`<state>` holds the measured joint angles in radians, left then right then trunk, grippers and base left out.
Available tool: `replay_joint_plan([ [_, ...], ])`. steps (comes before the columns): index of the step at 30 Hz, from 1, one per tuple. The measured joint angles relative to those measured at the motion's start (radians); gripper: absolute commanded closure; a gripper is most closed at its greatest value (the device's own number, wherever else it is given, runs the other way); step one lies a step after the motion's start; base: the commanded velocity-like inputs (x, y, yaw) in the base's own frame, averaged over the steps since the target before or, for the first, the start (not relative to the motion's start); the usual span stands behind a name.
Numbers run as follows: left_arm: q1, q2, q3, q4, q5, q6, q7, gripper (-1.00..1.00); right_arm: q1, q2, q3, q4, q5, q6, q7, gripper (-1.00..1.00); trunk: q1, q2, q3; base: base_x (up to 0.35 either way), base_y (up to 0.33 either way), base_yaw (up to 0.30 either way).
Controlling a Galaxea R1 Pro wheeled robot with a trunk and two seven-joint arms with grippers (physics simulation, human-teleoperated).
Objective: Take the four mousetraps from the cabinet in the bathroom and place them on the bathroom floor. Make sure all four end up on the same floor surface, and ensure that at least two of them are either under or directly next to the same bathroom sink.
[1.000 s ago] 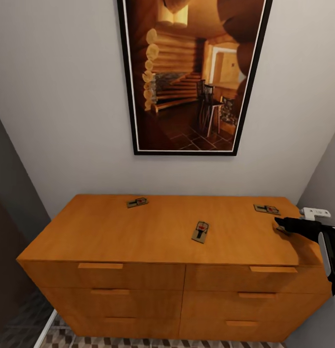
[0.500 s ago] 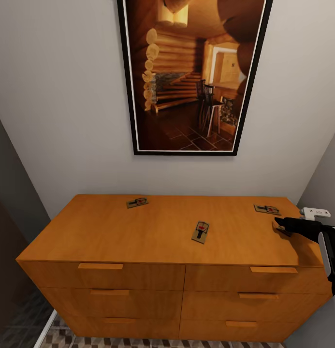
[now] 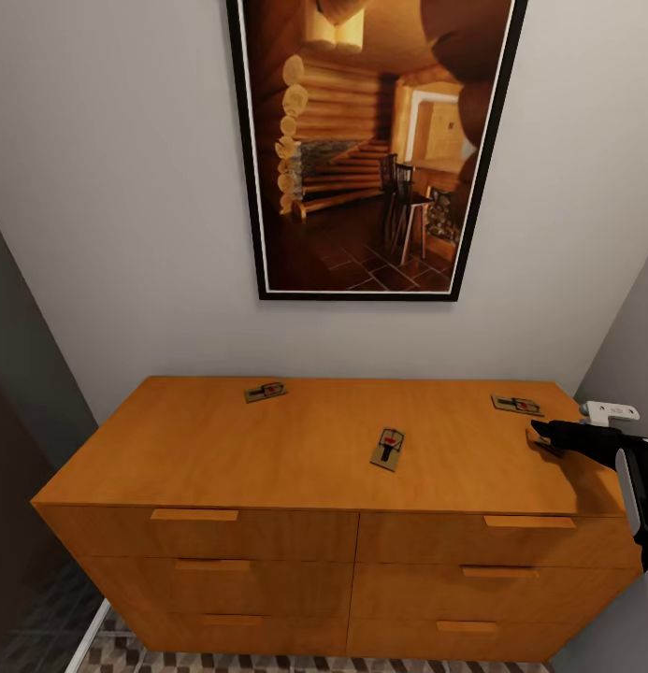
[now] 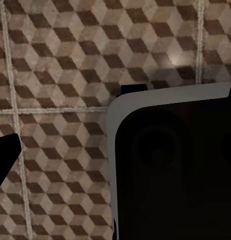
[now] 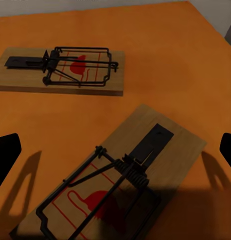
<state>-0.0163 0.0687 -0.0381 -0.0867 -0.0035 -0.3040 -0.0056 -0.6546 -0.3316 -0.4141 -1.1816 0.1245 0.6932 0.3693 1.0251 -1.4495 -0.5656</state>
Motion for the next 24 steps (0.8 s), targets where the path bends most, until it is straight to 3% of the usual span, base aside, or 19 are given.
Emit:
replay_joint_plan([
  [24,0.000,0.000,0.001,0.000,-0.001,-0.001,-0.001,-1.00,0.000,0.000,0.000,0.000,0.000,0.000,0.000,-1.00,0.000,0.000,0.000,-0.010,0.000,0.000],
])
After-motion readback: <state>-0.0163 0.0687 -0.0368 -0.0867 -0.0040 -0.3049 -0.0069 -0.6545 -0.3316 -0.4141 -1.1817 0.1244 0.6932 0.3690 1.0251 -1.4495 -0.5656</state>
